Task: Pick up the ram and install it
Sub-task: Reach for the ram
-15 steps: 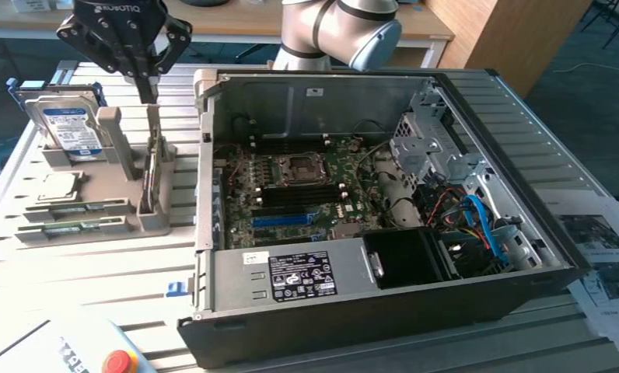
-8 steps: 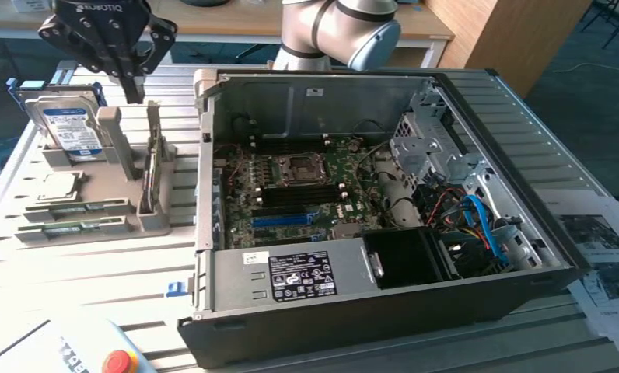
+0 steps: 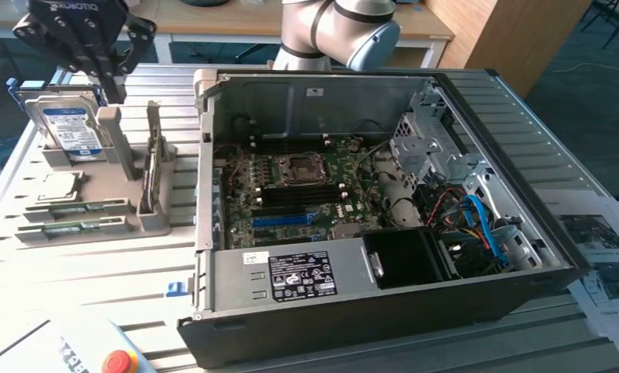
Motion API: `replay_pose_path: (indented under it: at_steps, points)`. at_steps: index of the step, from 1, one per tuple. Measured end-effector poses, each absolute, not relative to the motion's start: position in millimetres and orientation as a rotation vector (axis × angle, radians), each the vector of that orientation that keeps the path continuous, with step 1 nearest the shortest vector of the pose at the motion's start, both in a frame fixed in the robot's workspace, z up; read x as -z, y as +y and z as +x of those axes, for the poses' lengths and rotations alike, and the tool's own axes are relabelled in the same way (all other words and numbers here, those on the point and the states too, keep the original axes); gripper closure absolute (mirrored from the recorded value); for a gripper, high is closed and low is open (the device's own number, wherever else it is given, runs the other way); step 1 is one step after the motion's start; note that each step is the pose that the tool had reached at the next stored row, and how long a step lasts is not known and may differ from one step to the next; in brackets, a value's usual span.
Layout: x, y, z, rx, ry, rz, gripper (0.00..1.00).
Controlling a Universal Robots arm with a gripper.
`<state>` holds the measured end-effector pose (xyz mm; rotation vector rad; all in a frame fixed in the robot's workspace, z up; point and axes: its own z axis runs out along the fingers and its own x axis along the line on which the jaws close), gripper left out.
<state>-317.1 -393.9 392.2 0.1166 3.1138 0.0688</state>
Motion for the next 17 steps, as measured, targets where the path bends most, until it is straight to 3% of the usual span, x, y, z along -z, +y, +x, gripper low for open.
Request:
replay_pose_path:
  at_steps: [17]
  points:
    - [-392,-393,-372,-0.069,3.114,0.117,0.90]
